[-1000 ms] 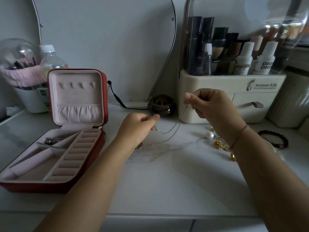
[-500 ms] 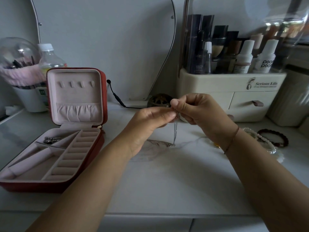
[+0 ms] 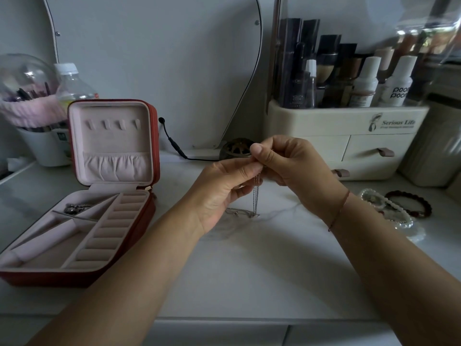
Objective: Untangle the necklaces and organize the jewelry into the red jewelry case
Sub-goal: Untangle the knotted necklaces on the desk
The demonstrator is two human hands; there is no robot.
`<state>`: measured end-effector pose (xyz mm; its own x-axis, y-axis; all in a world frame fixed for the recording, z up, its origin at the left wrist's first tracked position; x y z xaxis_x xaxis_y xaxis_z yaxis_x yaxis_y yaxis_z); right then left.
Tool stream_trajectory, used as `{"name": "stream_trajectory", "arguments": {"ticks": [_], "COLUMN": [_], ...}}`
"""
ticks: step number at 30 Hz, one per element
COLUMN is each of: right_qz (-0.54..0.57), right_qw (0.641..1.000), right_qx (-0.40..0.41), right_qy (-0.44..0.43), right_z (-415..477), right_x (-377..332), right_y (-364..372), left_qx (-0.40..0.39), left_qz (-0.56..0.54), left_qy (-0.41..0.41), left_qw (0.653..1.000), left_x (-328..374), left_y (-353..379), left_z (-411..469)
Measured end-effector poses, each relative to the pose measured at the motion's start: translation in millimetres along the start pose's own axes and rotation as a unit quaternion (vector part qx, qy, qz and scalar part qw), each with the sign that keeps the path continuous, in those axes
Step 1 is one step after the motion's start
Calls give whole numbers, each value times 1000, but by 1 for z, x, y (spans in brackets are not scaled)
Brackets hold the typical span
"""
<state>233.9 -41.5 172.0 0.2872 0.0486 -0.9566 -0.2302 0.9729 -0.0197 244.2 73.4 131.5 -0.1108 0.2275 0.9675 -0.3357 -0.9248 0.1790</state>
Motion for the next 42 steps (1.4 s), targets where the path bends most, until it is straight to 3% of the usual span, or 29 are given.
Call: {"name": "stream_trajectory", "arguments": {"ticks": [6,14,20,27,32,42], "right_qz": [-27,-131,-166,-90,1,14], "right_qw": [999,987,982,992,997,997], "right_qx": [36,87,90,89,68,35], "right_qy": [-27,-40,-21,2,30,61], "right_z": [1,3,6,9,10,12], "right_x": [0,3,9,11,13,21], "right_y": [-5,-10,-11,-19,-24,-22], "left_qx": [-12,69,62,-16,8,19], "left_qz": [-26,19,-24,-47,-85,-154], "left_qy": [-7,49,30,-7,6,36], "left_qw": [1000,996,997,999,996,987], "left_x": [0,5,1,-5,-1,7], "left_y": [3,-10,-12,-6,-10,-14], "left_z": [-2,3,5,8,8,7]}}
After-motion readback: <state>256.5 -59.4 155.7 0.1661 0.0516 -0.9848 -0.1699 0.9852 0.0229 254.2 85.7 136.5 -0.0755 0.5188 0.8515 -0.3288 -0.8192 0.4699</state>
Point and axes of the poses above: each hand's wrist, its own z-axis towards the middle knuckle, its own y-axis out of the palm, x = y × z, the point moved 5 cm from there along z, towards the middle knuckle, and after that the axes turned 5 degrees about y, right-handed, at the moved point
